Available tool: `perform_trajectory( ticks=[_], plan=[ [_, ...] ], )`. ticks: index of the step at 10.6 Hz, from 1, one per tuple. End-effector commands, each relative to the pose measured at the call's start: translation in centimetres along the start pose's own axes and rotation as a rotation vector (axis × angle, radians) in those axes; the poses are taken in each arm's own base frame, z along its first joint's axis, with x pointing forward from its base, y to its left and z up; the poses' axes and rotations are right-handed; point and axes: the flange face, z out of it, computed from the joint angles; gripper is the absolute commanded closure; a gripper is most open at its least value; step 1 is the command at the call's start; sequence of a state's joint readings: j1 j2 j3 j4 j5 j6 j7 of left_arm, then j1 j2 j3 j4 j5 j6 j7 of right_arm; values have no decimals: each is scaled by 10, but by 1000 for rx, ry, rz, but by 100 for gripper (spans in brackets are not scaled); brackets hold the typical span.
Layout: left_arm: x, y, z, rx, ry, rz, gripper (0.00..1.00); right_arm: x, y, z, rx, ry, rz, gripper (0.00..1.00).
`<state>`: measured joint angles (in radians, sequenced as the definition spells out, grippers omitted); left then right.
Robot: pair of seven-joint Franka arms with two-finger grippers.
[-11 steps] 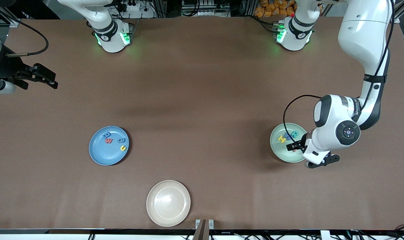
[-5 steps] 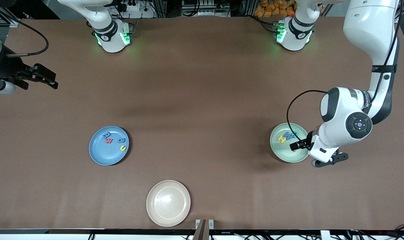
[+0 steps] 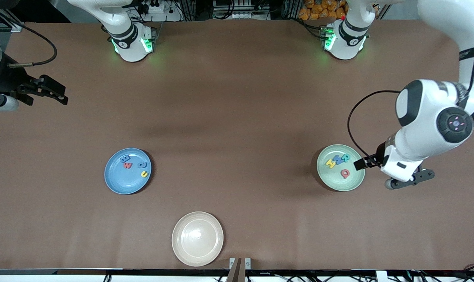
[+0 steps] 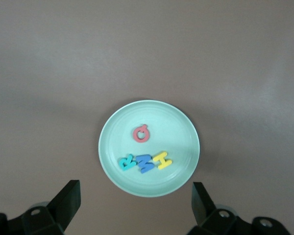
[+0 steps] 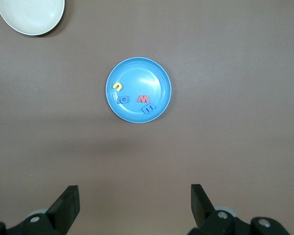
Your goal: Sort upper and lower case letters into plates
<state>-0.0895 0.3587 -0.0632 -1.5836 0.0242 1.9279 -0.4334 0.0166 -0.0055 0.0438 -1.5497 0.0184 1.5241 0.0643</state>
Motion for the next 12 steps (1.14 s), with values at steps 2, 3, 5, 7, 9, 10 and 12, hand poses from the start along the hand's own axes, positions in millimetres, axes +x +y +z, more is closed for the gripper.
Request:
perform_trajectory(
  ticks=[2,3,5,7,9,10,12],
  plan=[
    [-17,-7,-68,18,42,4,0,0,2,-2,16,6,-6,0],
    [-25,-10,-89,37,70,18,0,0,2,-2,16,7,-8,0],
    [-43,-16,-134,17,127,25,0,0,2,-2,16,6,-12,0],
    [-62,-26,-168,4,152,21,0,0,2,-3,11,8,-35,0],
    [-75,-41,-193,-3,151,121,0,-1,2,-3,11,9,-46,0],
    [-80,-45,-199,-11,136,120,0,-1,2,-3,11,8,-48,0],
    [-82,-57,-206,-12,131,110,0,-2,3,1,11,-1,-52,0]
  ],
)
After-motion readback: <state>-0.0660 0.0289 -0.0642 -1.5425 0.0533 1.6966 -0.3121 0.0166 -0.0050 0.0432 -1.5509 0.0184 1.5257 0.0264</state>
